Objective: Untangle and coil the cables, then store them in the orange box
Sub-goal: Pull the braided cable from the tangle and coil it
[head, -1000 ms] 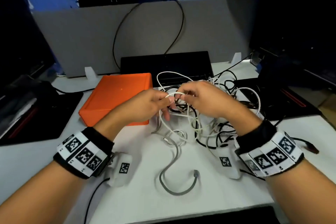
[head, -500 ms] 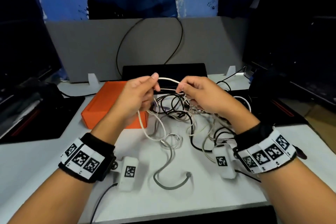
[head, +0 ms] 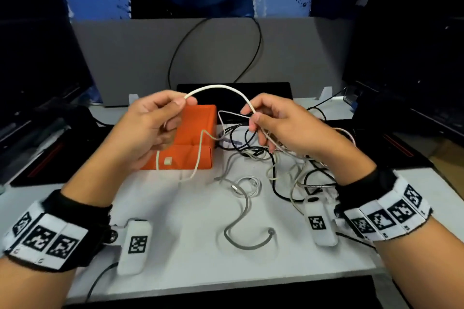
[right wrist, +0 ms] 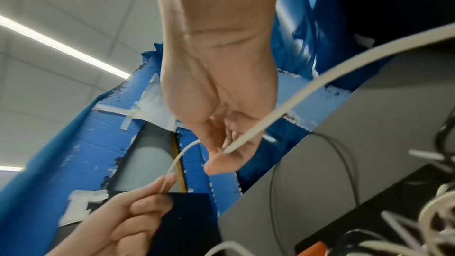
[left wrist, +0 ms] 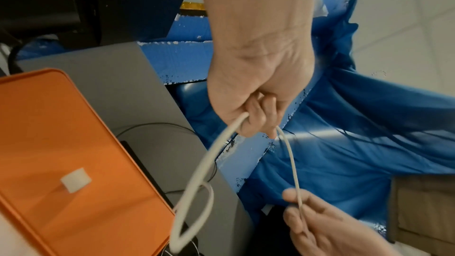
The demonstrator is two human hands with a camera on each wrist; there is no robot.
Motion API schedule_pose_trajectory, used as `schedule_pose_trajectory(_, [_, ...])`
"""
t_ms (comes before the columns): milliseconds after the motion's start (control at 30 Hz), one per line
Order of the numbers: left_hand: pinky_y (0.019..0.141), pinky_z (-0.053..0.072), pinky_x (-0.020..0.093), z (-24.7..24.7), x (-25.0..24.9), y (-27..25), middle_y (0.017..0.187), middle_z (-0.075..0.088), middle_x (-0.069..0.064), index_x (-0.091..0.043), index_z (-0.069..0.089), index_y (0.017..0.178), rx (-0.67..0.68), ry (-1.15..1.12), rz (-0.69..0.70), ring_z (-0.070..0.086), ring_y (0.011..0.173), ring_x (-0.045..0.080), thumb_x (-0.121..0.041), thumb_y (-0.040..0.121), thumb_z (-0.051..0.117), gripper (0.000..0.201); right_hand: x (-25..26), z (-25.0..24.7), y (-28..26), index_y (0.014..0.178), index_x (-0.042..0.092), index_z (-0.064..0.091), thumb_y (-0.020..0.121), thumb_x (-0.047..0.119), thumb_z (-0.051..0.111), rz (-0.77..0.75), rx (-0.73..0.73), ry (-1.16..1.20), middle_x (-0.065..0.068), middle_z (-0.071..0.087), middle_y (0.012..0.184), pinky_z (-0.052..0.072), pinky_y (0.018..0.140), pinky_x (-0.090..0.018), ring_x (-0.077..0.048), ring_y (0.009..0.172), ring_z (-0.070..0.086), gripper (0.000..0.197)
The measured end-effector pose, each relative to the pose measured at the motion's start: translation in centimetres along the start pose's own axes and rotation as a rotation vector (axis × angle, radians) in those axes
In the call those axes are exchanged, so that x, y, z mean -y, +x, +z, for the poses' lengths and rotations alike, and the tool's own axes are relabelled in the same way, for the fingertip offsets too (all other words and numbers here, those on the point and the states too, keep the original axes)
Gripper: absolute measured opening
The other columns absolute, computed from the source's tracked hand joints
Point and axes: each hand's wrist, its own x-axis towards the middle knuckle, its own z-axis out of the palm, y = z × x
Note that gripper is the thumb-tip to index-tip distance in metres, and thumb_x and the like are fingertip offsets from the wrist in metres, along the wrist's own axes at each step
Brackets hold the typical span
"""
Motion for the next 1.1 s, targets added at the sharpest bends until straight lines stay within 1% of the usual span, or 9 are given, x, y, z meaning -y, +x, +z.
schedule_pose_trajectory(167, [0.046, 0.012, 0.027, 1.5, 0.0, -0.1, 0.057, 0.027, 0.001, -0.025, 0.044, 0.066, -0.084, 0.105, -0.105, 0.019, 0.047, 0.012, -0.053, 0.094, 0.062, 0.044, 1.1, 0.8, -0.4, 0.108, 0.017, 0.064, 0.111, 0.020, 0.043, -0.086, -0.065, -0.023, 0.017, 0.046, 0.059, 0.036, 0.046, -0.010, 0.003, 0.046, 0.045, 0.022])
schedule_pose_trajectory(300, [0.041, 0.019, 0.022, -0.4, -1.7, -0.7, 0.050, 0.021, -0.003, -0.026, 0.037, 0.058, 0.062, 0.003, -0.166, 0.020, 0.039, 0.011, -0.047, 0.088, 0.064, 0.046, -0.4, -3.9, 0.2, 0.106, 0.036, 0.071, 0.109, 0.034, 0.048, -0.101, -0.352, -0.193, 0.012, 0.049, 0.066, 0.035, 0.056, -0.028, -0.005, 0.058, 0.045, 0.024])
schedule_pose_trajectory(400, [0.039, 0.020, 0.020, -1.6, -2.6, -1.0, 0.043, 0.021, -0.008, -0.018, 0.047, 0.065, 0.101, -0.223, -0.089, 0.019, 0.031, 0.005, -0.038, 0.099, 0.049, 0.039, -2.0, -6.8, 0.3, 0.109, 0.044, 0.069, 0.108, 0.036, 0.048, -0.016, -0.502, -0.253, 0.007, 0.054, 0.072, 0.047, 0.068, -0.036, -0.010, 0.066, 0.051, 0.022])
schedule_pose_trajectory(467, [0.042, 0.015, 0.023, -1.1, -2.6, -1.0, 0.045, 0.019, -0.008, -0.012, 0.055, 0.075, 0.065, -0.233, 0.002, 0.015, 0.034, 0.005, -0.033, 0.103, 0.043, 0.037, -1.2, -6.5, -0.2, 0.124, 0.044, 0.065, 0.109, 0.039, 0.047, 0.072, -0.402, -0.414, 0.006, 0.064, 0.085, 0.047, 0.077, -0.037, -0.017, 0.080, 0.059, 0.025])
schedule_pose_trajectory(567, [0.047, 0.011, 0.030, 1.6, -2.4, -1.3, 0.049, 0.021, -0.006, -0.011, 0.060, 0.080, 0.059, -0.131, 0.117, 0.013, 0.042, 0.009, -0.030, 0.106, 0.045, 0.035, 1.7, -2.9, -1.2, 0.159, 0.036, 0.033, 0.105, 0.045, 0.050, 0.015, -0.264, -0.503, 0.010, 0.062, 0.115, 0.044, 0.092, -0.031, -0.012, 0.104, 0.059, 0.057])
schedule_pose_trajectory(667, [0.046, 0.019, 0.026, 3.8, -2.4, -1.5, 0.050, 0.029, -0.002, -0.013, 0.066, 0.081, 0.038, -0.015, 0.217, 0.022, 0.044, 0.011, -0.032, 0.104, 0.050, 0.034, 4.1, 0.9, -2.2, 0.161, 0.038, 0.026, 0.103, 0.045, 0.055, -0.107, -0.040, -0.309, 0.019, 0.062, 0.117, 0.047, 0.086, -0.015, 0.004, 0.094, 0.062, 0.065])
schedule_pose_trajectory(833, [0.064, 0.043, 0.022, 3.9, -2.3, -1.2, 0.056, 0.053, 0.001, -0.018, 0.071, 0.087, -0.039, 0.217, 0.320, 0.052, 0.057, 0.019, -0.028, 0.107, 0.049, 0.032, 3.5, 0.9, -2.3, 0.131, 0.034, 0.066, 0.101, 0.045, 0.060, -0.103, 0.366, -0.513, 0.020, 0.069, 0.104, 0.042, 0.078, -0.009, 0.010, 0.089, 0.059, 0.033])
schedule_pose_trajectory(967, [0.071, 0.043, 0.032, 3.3, -2.0, -0.1, 0.062, 0.061, 0.002, -0.024, 0.074, 0.088, -0.033, 0.175, 0.255, 0.058, 0.062, 0.021, -0.034, 0.106, 0.050, 0.032, 1.5, 3.1, -1.5, 0.130, 0.037, 0.059, 0.091, 0.062, 0.065, 0.152, 0.697, -0.761, 0.023, 0.063, 0.083, 0.042, 0.071, -0.026, 0.003, 0.084, 0.060, 0.047])
schedule_pose_trajectory(1100, [0.067, 0.048, 0.020, 3.9, -1.5, 0.0, 0.069, 0.070, 0.004, -0.009, 0.072, 0.097, 0.035, 0.273, 0.197, 0.062, 0.066, 0.013, -0.027, 0.108, 0.048, 0.032, -1.0, 6.0, -0.4, 0.099, 0.018, 0.058, 0.096, 0.040, 0.064, 0.097, 0.758, -1.005, 0.009, 0.054, 0.084, 0.034, 0.057, -0.028, -0.019, 0.083, 0.055, 0.023])
